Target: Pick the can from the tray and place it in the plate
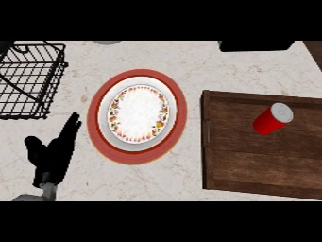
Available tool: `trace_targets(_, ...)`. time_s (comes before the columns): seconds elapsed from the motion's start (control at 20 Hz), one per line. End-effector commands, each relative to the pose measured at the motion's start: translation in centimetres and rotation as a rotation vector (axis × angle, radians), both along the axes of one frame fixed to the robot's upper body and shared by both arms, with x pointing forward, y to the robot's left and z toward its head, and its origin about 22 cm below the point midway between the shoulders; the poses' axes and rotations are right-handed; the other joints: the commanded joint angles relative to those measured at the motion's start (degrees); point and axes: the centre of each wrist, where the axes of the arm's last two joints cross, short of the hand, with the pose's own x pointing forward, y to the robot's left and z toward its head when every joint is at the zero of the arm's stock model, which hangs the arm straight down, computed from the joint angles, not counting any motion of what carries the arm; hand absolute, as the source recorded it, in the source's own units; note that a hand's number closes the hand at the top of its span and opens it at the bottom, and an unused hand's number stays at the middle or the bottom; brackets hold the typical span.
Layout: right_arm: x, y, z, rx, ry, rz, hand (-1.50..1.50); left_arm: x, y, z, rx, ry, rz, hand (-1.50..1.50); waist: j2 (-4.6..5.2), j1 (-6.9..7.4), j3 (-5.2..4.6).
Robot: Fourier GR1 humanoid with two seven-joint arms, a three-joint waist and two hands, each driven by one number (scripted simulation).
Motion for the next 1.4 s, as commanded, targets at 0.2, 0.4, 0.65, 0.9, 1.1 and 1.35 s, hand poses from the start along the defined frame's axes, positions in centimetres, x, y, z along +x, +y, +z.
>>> trace_targets(0.2, -3.0, 3.1, 2.1, -0.143, 0.342, -0.042, -1.5, 0.3, -0.7, -0.4, -0.021, 0.099, -0.032, 0.0, 0.42, -0.08, -0.48)
trace_targets(0.4, -3.3, 4.5, 3.1, -0.205, 0.621, -0.035, -1.5, -0.8, -1.9, -1.2, -0.029, 0.089, -0.038, 0.0, 0.39, 0.53, -0.54)
trace_targets(0.65, -2.9, 7.8, 5.0, -0.217, 0.75, -0.107, -1.5, 0.6, -2.4, -0.1, -0.036, 0.075, -0.072, 0.0, 0.82, 2.69, -0.46)
trace_targets(0.9, -1.7, 10.3, 3.2, -0.206, 0.838, -0.128, -1.5, 0.6, -3.6, -0.6, -0.017, 0.087, -0.101, 0.0, 1.13, 3.62, -0.43)
trace_targets(1.1, 0.5, 10.6, 1.8, -0.206, 0.864, -0.165, -1.5, 0.1, -3.1, 0.9, -0.034, 0.098, -0.1, 0.0, 0.95, 3.86, -0.35)
trace_targets(1.35, 1.7, 11.9, 0.0, -0.204, 0.955, -0.176, -1.5, -1.4, -2.2, -1.2, -0.026, 0.097, -0.072, 0.0, 0.79, 2.98, -0.37)
